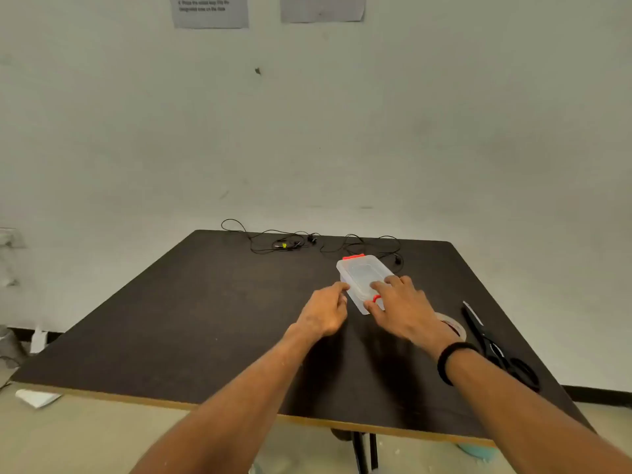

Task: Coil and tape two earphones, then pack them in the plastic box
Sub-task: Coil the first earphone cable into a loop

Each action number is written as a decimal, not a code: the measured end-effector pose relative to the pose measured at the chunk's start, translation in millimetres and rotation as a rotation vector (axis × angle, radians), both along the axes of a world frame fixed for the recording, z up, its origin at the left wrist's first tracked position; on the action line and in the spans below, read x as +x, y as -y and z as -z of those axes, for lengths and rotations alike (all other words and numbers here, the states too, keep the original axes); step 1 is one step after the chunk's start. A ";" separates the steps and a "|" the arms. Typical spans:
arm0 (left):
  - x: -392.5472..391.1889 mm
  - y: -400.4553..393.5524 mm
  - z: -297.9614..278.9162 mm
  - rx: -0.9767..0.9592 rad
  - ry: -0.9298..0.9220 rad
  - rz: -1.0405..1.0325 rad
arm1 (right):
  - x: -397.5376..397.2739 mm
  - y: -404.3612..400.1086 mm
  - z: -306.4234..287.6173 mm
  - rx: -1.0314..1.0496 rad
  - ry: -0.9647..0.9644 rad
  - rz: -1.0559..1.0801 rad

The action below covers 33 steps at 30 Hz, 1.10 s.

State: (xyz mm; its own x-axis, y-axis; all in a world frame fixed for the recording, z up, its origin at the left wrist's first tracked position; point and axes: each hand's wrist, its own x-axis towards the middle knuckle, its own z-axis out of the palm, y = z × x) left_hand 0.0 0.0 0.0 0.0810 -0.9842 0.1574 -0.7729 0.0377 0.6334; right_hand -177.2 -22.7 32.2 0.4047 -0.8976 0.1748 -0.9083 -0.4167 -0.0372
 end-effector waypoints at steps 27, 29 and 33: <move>81.9 176.3 42.0 -0.180 -0.120 -0.330 | 90.6 205.0 -11.7 0.105 0.031 -0.099; 84.6 181.0 42.4 -0.174 -0.149 -0.365 | 108.9 217.1 2.0 0.155 -0.009 -0.073; 88.6 182.2 41.5 -0.190 -0.188 -0.373 | 134.2 217.2 20.2 0.118 0.100 -0.036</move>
